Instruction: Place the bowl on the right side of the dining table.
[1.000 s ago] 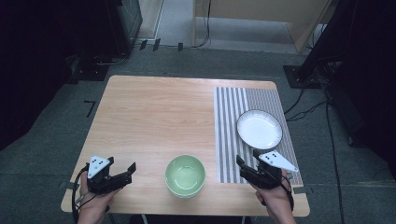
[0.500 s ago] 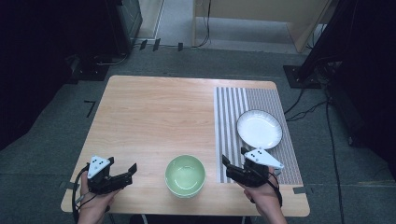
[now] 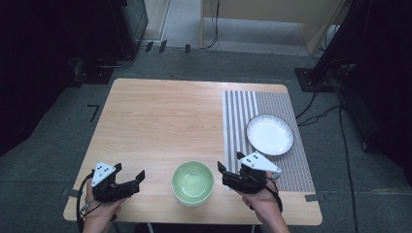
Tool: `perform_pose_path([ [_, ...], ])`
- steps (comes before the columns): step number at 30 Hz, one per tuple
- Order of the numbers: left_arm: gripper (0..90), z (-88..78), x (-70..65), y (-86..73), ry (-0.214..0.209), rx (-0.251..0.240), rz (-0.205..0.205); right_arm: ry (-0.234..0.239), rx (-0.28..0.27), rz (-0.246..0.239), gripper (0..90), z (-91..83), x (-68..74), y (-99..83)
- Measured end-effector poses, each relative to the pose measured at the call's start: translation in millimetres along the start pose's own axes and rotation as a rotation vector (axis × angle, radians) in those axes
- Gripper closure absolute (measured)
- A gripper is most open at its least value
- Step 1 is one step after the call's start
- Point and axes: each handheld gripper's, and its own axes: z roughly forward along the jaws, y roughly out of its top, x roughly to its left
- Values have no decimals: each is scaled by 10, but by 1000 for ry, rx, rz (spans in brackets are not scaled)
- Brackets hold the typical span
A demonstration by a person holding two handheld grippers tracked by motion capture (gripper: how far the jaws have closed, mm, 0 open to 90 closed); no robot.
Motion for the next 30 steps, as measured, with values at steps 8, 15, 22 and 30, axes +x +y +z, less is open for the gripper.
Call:
perform_pose_path([
  [8, 89, -32, -160, 52, -38, -10, 20, 28, 14, -10, 298, 55, 95, -15],
  [15, 143, -14, -356, 68, -84, -8, 44, 47, 27, -6, 374, 90, 147, -41],
  [22, 153, 20, -564, 75, -163, 0, 64, 81, 44, -8, 511, 139, 201, -55],
  [30, 269, 85, -730, 75, -193, 1, 87, 92, 52, -7, 558, 157, 220, -77],
])
